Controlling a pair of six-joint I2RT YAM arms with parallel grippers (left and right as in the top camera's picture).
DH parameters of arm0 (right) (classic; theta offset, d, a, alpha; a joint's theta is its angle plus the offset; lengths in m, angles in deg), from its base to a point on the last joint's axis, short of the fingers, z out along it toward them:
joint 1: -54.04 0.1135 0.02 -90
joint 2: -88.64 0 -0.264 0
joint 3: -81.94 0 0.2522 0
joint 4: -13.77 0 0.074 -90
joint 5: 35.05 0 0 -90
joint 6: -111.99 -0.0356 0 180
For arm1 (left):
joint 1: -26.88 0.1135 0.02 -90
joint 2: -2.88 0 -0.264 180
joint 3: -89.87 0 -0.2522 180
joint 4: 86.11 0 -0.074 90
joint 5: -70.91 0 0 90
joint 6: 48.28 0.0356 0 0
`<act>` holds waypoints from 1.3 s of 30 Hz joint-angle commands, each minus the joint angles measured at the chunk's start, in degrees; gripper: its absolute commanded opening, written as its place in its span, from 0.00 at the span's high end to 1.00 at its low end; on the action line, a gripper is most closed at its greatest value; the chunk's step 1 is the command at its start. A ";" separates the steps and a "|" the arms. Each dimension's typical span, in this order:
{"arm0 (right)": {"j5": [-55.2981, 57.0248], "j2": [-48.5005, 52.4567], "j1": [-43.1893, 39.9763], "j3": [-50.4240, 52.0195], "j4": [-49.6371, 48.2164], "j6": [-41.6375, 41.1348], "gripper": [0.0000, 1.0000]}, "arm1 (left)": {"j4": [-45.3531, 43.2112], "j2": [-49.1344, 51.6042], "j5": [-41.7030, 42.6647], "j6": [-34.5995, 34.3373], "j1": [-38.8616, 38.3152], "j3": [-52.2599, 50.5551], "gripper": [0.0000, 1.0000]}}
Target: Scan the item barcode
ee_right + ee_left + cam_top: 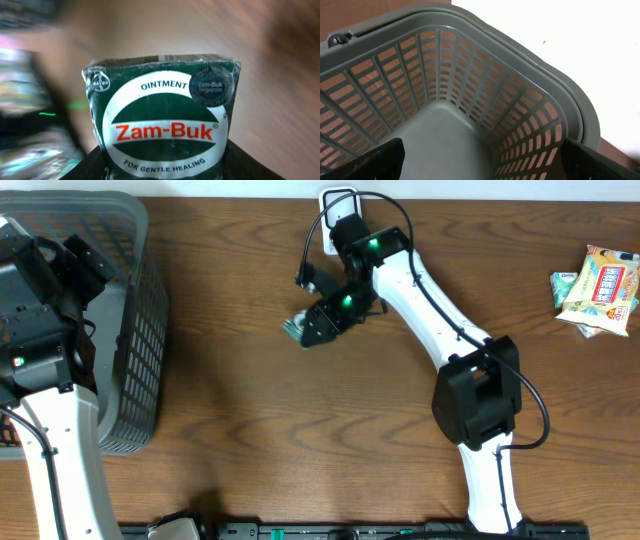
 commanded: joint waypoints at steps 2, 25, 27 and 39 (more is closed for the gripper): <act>22.45 -0.39 1.03 -0.02 0.48 1.11 0.52 | 0.00 0.22 -0.13 0.57 0.26 0.90 0.02; 29.29 5.03 -0.57 0.22 -6.19 16.20 0.45 | 0.00 0.22 -0.13 0.57 0.26 0.90 0.02; 30.53 5.27 -0.92 0.26 -6.60 16.81 0.44 | 0.00 0.22 -0.13 0.57 0.26 0.90 0.02; 41.86 5.09 -1.57 0.24 -7.56 6.01 0.12 | 0.00 0.22 -0.11 0.57 0.26 0.90 0.02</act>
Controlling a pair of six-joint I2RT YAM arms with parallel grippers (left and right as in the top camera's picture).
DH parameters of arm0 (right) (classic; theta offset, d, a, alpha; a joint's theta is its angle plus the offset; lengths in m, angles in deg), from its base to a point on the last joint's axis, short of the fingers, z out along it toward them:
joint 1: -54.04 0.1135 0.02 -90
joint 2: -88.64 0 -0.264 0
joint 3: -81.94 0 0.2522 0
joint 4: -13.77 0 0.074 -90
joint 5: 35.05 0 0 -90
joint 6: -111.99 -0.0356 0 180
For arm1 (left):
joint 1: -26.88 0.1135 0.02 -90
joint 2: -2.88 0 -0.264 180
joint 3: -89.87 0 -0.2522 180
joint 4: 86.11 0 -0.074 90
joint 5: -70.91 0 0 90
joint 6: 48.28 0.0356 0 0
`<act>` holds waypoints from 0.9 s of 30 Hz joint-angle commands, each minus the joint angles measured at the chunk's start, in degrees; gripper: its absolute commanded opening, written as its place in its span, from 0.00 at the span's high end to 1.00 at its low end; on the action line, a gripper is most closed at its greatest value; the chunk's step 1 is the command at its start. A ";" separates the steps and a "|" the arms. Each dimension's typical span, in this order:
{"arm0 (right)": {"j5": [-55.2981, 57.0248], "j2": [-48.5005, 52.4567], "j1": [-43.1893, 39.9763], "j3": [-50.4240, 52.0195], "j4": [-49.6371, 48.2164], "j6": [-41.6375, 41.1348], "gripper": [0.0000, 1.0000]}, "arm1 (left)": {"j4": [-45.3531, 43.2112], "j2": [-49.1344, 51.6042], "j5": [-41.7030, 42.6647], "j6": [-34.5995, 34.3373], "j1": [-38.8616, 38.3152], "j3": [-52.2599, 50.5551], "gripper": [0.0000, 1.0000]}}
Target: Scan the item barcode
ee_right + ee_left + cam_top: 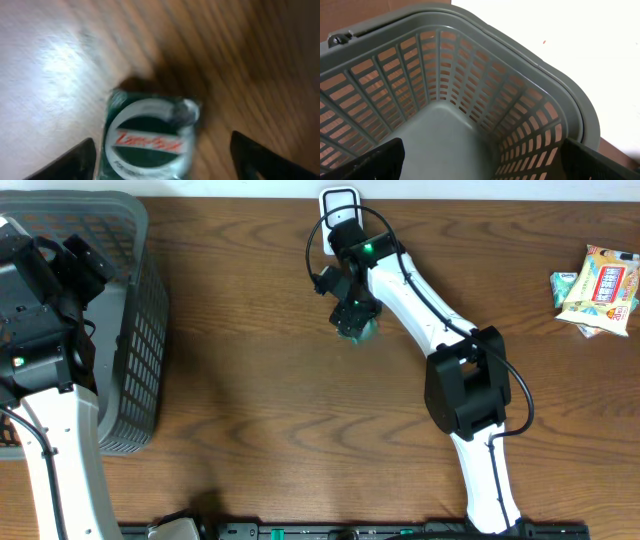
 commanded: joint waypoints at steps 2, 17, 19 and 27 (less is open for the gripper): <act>11.72 0.31 -0.52 0.20 -0.66 -9.05 0.11 | 0.00 0.22 -0.13 0.57 0.26 0.90 0.02; -7.21 -0.15 0.07 -0.55 6.38 -40.41 0.05 | 0.00 0.22 -0.11 0.57 0.26 0.90 0.02; -9.35 -0.15 0.07 -0.52 6.38 -49.33 0.14 | 0.00 0.22 -0.11 0.57 0.26 0.90 0.02; -8.59 -0.15 0.20 -0.52 5.68 -71.34 0.16 | 0.00 0.22 -0.13 0.57 0.26 0.90 0.02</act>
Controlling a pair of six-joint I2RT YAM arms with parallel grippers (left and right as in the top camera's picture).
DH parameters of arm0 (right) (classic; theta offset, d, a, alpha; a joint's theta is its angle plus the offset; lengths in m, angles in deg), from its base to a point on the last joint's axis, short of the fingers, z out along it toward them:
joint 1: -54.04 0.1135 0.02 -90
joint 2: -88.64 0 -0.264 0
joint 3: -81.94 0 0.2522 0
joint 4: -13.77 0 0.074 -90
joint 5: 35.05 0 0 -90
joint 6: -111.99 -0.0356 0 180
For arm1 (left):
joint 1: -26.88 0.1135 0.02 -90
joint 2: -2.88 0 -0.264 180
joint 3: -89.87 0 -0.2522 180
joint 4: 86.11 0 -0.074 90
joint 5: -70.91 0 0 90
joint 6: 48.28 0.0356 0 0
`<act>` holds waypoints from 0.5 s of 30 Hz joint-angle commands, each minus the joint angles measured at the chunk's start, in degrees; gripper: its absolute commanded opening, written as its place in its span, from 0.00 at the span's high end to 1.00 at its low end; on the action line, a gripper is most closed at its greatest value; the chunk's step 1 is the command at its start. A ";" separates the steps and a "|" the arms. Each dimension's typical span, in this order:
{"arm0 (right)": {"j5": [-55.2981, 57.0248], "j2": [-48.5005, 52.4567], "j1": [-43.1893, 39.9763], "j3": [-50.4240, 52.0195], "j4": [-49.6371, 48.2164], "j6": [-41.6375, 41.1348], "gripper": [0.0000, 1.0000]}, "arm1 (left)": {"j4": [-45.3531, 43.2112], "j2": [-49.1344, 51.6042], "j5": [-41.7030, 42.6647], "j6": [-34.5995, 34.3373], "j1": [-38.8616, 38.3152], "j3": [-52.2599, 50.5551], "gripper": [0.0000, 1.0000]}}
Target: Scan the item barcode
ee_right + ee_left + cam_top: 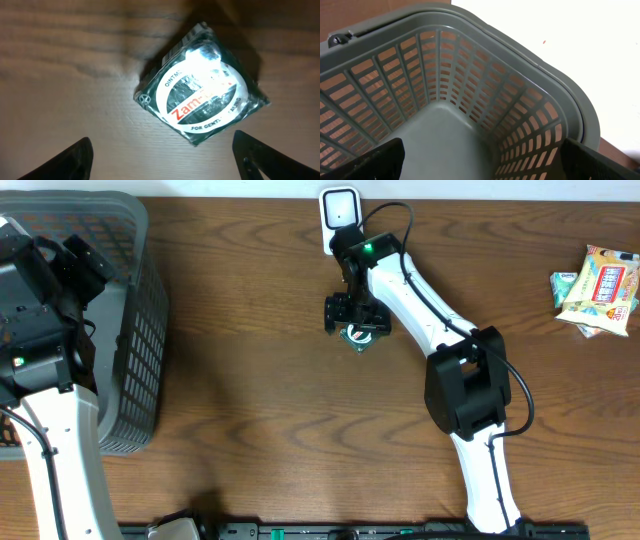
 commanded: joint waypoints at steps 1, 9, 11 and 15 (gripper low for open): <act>2.12 -0.15 0.24 -0.52 -0.09 -14.73 0.15 | 0.00 0.24 -0.13 0.57 0.26 0.90 0.02; 12.98 -0.04 1.64 -0.42 -0.11 -25.55 0.10 | 0.00 0.22 -0.13 0.57 0.26 0.90 0.02; 15.04 0.02 1.86 -0.42 -0.13 -26.01 0.08 | 0.00 0.22 -0.13 0.57 0.26 0.90 0.02; 15.17 0.13 2.27 -0.39 -0.13 -25.99 0.09 | 0.00 0.22 -0.11 0.57 0.26 0.90 0.02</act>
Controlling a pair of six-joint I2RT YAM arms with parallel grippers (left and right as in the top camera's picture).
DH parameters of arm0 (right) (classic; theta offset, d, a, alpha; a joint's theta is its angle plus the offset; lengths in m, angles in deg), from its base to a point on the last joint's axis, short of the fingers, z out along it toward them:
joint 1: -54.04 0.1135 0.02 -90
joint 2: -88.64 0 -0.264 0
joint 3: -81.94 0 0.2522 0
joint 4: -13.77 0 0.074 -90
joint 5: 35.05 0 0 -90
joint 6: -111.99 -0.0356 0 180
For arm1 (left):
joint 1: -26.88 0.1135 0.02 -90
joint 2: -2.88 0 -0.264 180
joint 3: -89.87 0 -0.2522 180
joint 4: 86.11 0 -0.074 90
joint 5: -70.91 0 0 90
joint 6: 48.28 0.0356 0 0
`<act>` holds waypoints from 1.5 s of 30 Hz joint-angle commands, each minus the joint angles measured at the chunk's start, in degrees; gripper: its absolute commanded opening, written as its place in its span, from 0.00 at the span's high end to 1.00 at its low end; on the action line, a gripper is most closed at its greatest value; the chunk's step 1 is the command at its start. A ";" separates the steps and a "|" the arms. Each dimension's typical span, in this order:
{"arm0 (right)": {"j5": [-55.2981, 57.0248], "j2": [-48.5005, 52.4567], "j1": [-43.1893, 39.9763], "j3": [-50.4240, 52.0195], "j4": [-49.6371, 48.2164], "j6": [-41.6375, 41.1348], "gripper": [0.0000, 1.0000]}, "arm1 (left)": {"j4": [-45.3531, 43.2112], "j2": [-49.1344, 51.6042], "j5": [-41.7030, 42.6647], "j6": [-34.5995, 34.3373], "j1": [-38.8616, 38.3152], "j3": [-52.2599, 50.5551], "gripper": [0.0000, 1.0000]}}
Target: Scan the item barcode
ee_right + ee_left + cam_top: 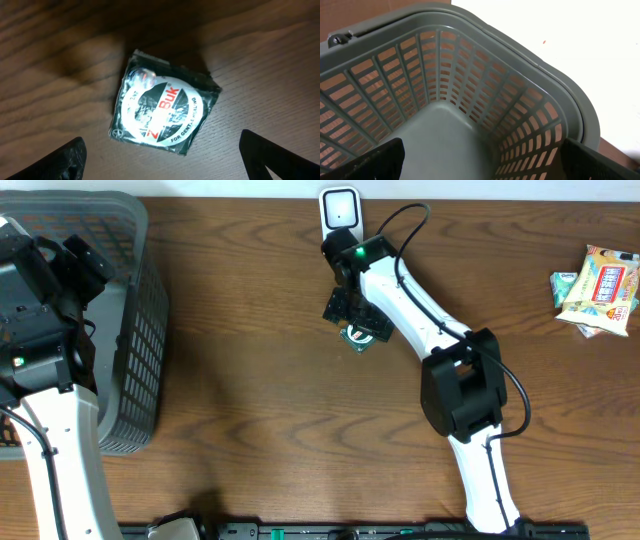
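Observation:
The green Zam-Buk ointment box (362, 335) lies flat on the wooden table, label up, a little in front of the white barcode scanner (341, 207) at the back edge. In the right wrist view the box (165, 116) sits skewed below the camera. My right gripper (165, 160) hovers over it, open, its dark fingertips (65, 157) wide apart and apart from the box. From overhead the right gripper (343, 302) is just behind and left of the box. My left gripper (480, 167) hangs open over the basket, holding nothing.
A grey slatted basket (135, 310) stands at the left edge under the left arm; its wall (470, 85) fills the left wrist view. Snack packets (598, 288) lie at the far right.
My right wrist has turned and shifted slightly back and left above the box, so the box looks rotated in its view. The box lies in the same spot. The left arm is unchanged.
First my right gripper held the ointment box above the table, left of the scanner. Then it was further right, low over the table, fingers spread around the box. After that the box lay on the table with the open gripper above it, as now.

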 commanded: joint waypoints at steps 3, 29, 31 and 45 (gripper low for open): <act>3.48 0.33 0.90 -0.11 -0.46 -2.78 0.08 | 0.00 0.22 -0.13 0.57 0.26 0.90 0.03; 6.71 0.24 1.01 12.55 -13.68 -0.33 0.25 | 0.00 0.22 -0.13 0.57 0.26 0.90 0.02; 8.98 -0.20 0.94 12.55 -13.64 -0.33 0.26 | 0.00 0.22 -0.13 0.57 0.26 0.90 0.02; 21.20 -7.19 1.86 12.57 -14.88 3.52 0.34 | 0.00 0.22 -0.13 0.57 0.26 0.90 0.02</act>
